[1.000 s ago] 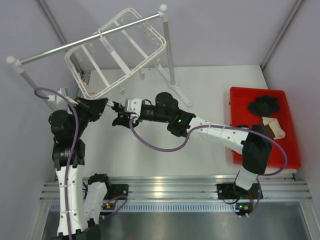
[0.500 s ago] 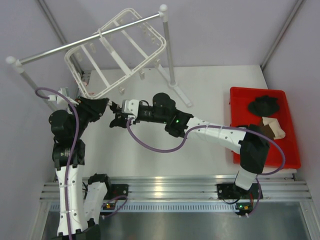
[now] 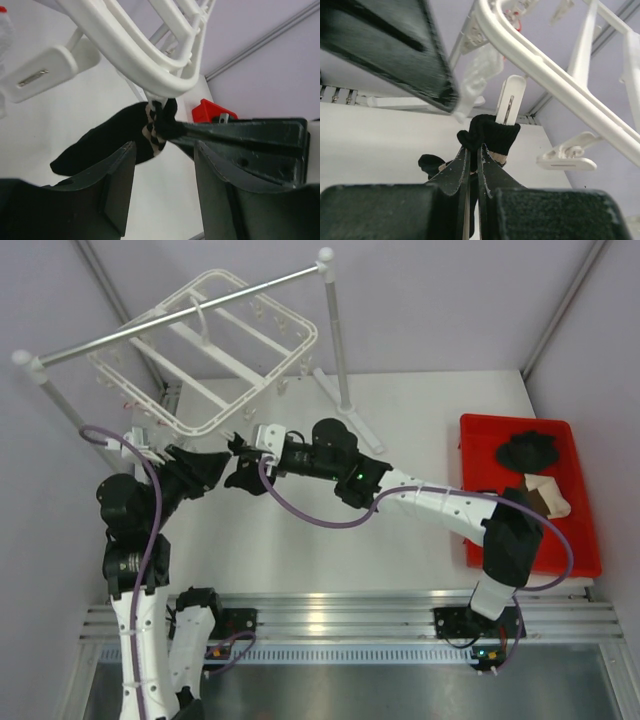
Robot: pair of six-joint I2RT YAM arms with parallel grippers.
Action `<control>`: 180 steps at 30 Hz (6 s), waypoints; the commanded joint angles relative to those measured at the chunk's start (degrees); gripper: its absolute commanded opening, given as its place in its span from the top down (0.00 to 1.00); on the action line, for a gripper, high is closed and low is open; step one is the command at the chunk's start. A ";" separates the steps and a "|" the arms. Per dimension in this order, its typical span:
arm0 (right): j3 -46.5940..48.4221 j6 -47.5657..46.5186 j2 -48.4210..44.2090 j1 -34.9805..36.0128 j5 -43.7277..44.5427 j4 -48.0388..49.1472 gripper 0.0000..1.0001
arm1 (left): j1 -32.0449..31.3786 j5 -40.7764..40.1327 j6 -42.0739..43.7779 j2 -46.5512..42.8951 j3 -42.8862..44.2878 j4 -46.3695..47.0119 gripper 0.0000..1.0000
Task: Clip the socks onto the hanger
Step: Clamp the sock onto the hanger, then open the clamp at the hanger.
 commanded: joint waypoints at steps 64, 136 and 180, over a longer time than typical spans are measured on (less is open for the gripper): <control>-0.50 6.07 -6.61 -6.02 -6.09 -1.91 1.00 | -0.09 -6.88 9.68 0.35 -1.77 11.27 0.55; 13.74 0.26 6.40 4.35 7.18 -5.08 1.00 | -0.09 -1.07 7.06 0.18 2.89 4.50 0.78; 9.52 8.35 1.83 2.50 -2.22 -2.00 1.00 | -0.09 -6.35 -1.92 -0.18 -0.54 10.74 0.62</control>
